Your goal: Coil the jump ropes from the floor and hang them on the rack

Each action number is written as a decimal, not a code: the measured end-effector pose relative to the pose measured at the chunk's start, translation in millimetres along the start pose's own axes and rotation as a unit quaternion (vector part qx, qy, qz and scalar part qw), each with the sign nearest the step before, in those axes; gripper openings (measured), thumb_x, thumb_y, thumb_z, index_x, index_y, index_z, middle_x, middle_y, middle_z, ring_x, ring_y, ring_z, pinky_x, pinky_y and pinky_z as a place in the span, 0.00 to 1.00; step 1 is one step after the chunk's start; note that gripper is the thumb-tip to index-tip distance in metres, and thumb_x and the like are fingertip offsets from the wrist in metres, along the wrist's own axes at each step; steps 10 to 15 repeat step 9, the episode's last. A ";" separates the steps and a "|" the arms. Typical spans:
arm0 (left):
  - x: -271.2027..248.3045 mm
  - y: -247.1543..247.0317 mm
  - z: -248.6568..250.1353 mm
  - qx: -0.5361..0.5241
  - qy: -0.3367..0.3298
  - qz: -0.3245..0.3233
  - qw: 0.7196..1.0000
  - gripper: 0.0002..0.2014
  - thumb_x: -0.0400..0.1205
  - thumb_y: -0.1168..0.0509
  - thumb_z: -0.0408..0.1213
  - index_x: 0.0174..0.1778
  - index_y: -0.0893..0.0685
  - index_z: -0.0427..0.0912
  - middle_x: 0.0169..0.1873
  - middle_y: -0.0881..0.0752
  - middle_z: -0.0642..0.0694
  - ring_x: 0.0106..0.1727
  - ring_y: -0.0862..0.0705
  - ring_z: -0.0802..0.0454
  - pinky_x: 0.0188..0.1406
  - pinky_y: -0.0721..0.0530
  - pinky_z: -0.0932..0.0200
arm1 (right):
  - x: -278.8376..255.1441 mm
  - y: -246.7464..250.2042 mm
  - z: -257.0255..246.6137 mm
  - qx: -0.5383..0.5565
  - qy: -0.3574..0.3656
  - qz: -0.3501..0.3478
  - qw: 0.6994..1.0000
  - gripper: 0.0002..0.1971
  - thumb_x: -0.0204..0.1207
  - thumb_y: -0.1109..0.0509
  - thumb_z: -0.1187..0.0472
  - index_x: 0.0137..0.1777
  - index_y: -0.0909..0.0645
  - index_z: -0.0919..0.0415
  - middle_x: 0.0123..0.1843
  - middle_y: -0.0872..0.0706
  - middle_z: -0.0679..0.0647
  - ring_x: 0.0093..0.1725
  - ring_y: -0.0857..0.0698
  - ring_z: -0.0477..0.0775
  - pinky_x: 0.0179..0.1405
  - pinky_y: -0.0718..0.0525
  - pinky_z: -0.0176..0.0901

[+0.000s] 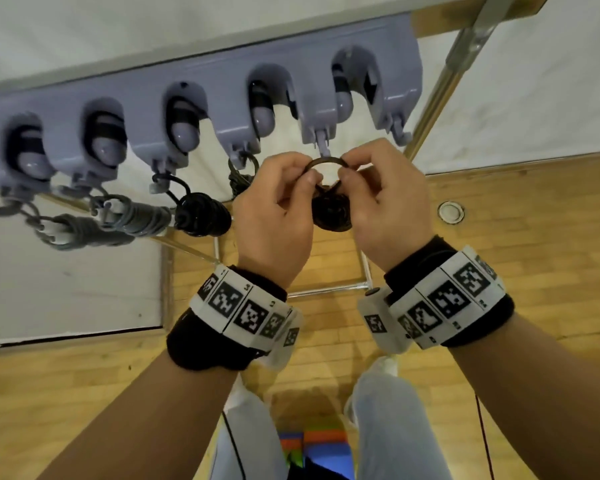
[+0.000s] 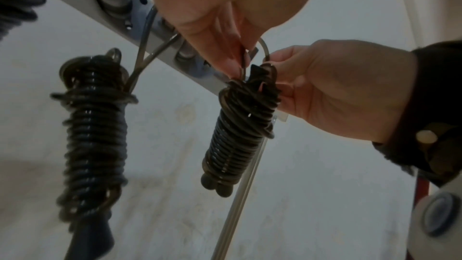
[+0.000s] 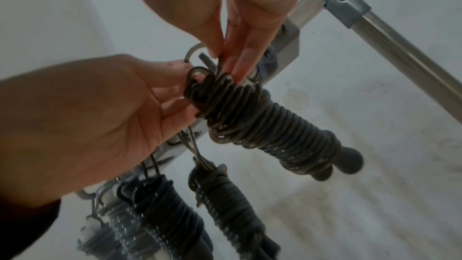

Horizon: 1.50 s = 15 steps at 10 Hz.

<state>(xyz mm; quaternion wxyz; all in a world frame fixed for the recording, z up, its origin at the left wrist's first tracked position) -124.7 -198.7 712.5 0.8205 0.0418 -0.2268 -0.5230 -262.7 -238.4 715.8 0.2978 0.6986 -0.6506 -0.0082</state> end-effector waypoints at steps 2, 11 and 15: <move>18.8 1.8 -2.7 0.004 0.075 0.006 0.997 0.10 0.80 0.36 0.36 0.43 0.23 0.59 0.39 0.11 0.54 0.43 0.11 0.56 0.43 0.11 0.47 | 16.0 -6.0 -2.4 0.012 -0.060 -0.011 0.998 0.08 0.77 0.35 0.67 0.42 0.25 0.52 0.40 0.17 0.50 0.40 0.15 0.54 0.38 0.16 0.46; 27.1 3.7 3.6 0.166 0.150 -0.113 0.968 0.14 0.83 0.39 0.33 0.65 0.23 0.46 0.58 0.18 0.54 0.60 0.18 0.53 0.62 0.19 0.53 | 19.6 7.5 -3.8 -0.077 -0.165 -0.034 0.983 0.10 0.80 0.38 0.64 0.54 0.16 0.59 0.47 0.15 0.49 0.46 0.17 0.48 0.47 0.21 0.36; 27.1 3.7 3.6 0.166 0.150 -0.113 0.968 0.14 0.83 0.39 0.33 0.65 0.23 0.46 0.58 0.18 0.54 0.60 0.18 0.53 0.62 0.19 0.53 | 19.6 7.5 -3.8 -0.077 -0.165 -0.034 0.983 0.10 0.80 0.38 0.64 0.54 0.16 0.59 0.47 0.15 0.49 0.46 0.17 0.48 0.47 0.21 0.36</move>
Point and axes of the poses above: each hand's wrist, its own x-axis towards the middle knuckle, its own y-axis out of the back of the hand, z = x × y, the point moved 9 cm from there along x, towards the middle knuckle
